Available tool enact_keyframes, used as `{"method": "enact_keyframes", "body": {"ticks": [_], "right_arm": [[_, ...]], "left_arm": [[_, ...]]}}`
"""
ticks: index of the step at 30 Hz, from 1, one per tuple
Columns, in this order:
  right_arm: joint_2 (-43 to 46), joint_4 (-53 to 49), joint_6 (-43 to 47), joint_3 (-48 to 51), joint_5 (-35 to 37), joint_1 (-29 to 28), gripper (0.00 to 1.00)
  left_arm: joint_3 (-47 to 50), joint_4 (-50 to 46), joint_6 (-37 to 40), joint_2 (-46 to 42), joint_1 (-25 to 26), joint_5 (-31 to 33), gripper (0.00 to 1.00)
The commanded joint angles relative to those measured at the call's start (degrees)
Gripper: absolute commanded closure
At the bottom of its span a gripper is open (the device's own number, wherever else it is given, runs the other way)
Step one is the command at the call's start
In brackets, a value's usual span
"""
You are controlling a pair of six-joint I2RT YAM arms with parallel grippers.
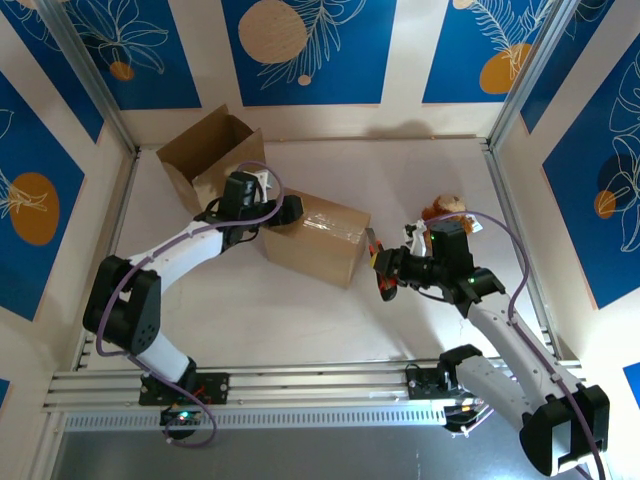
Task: Unpack the express box
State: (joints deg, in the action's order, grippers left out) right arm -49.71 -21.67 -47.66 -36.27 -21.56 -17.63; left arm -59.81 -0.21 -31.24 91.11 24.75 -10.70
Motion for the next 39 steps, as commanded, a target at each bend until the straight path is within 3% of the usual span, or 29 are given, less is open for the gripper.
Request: {"method": "enact_keyframes", "body": {"ticks": [1,15,39], "right_arm": [[0.52,0.82,-1.19,0.98,-1.23,-0.66,1.00],[3.11,-2.53,-0.62,-0.88,-1.10,1.22,1.00],[0.53,1.56,-1.62,-1.76,-2.84,0.40,1.00]], "left_arm": [[3.73,-5.32,-0.22,2.09,0.03,2.41,0.08],[3.52,-10.79,2.59,0.69,0.30,7.67,0.08],[3.26,-10.45,2.50,1.34,0.31,6.92,0.08]]}}
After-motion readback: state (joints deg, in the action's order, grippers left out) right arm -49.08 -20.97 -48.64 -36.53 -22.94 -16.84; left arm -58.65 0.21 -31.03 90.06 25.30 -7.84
